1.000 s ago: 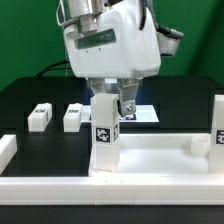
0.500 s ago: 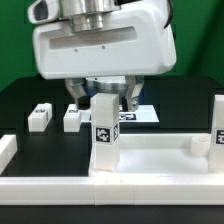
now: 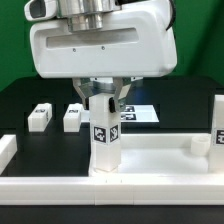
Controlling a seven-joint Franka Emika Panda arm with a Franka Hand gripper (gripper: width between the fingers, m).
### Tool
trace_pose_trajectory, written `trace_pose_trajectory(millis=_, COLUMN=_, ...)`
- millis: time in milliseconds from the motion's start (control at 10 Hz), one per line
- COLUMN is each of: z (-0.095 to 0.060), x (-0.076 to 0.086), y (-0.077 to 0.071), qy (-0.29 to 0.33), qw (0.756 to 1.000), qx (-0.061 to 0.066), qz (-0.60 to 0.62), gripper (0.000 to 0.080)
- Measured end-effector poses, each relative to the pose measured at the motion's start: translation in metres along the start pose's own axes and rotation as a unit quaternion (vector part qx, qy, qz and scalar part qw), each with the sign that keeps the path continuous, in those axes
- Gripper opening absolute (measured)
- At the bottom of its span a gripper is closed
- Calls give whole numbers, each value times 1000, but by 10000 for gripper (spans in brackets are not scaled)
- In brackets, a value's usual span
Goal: Assemble desk
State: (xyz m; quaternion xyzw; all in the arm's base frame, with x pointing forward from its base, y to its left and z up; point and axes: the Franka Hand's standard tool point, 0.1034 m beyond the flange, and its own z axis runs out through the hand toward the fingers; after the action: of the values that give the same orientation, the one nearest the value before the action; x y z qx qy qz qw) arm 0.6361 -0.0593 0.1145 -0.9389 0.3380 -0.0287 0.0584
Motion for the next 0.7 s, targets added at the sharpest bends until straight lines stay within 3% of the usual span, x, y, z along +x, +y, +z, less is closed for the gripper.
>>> trace_pose_trajectory(millis=200, z=0, x=-1, y=0, qy=-2, qw=994, qx=-1, qz=106, gripper=292)
trace_pose_trajectory(millis=300, z=0, x=-5, y=-1, qy=-11, qw=974, qx=-5, qz=225, gripper=292)
trace_pose_trajectory(millis=400, z=-1, x=-6, y=-3, qy=-20, qw=950, qx=-1, qz=311, gripper=292)
trace_pose_trajectory(millis=600, z=2, x=-5, y=-1, qy=-35, qw=876, qx=40, qz=480, gripper=292)
trace_pose_trajectory(millis=700, z=3, x=-5, y=-2, qy=-31, qw=860, qx=43, qz=508, gripper=292)
